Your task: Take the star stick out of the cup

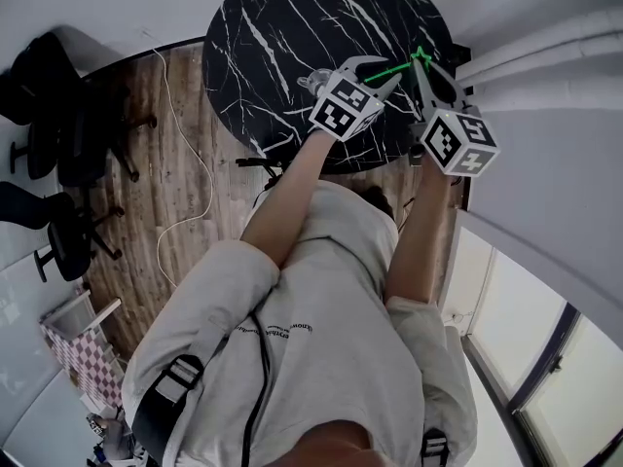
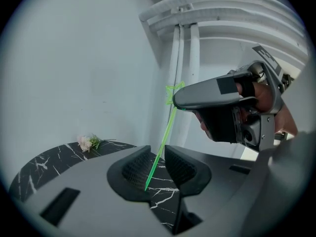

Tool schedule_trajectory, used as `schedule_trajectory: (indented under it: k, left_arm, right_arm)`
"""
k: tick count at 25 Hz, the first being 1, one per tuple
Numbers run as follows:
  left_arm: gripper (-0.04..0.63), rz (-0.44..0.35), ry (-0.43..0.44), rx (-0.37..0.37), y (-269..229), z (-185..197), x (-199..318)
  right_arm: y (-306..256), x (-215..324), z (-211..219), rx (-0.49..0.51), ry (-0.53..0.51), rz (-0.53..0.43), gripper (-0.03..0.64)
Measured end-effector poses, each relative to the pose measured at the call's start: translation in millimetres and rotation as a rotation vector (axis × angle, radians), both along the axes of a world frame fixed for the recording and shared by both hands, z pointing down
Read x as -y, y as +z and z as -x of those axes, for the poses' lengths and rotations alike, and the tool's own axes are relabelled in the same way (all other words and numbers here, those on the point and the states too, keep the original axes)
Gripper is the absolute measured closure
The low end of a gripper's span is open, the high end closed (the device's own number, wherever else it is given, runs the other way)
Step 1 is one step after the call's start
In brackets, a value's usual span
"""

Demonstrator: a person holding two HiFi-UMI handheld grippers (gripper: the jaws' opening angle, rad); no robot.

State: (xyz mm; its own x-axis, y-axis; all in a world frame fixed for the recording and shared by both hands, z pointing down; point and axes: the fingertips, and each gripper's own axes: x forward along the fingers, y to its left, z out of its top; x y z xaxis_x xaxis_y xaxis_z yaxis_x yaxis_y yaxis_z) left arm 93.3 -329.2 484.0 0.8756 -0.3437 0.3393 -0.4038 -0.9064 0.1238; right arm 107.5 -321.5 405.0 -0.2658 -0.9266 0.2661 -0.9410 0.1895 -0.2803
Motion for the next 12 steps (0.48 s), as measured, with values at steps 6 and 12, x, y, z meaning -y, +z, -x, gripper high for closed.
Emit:
schedule_trajectory:
  k: [6, 12]
  left_arm:
    - [0.54, -0.008, 0.006, 0.013, 2.2, -17.4, -10.2]
    - [0.56, -0.013, 0.028, 0.031, 12.7, -30.6, -19.6]
  right_arm:
    - [4.3, -7.6, -14.4, 0.001, -0.015, 0.031, 0.572]
    - [13.7, -6.5, -22.5, -0.003, -0.047, 0.059, 0.572]
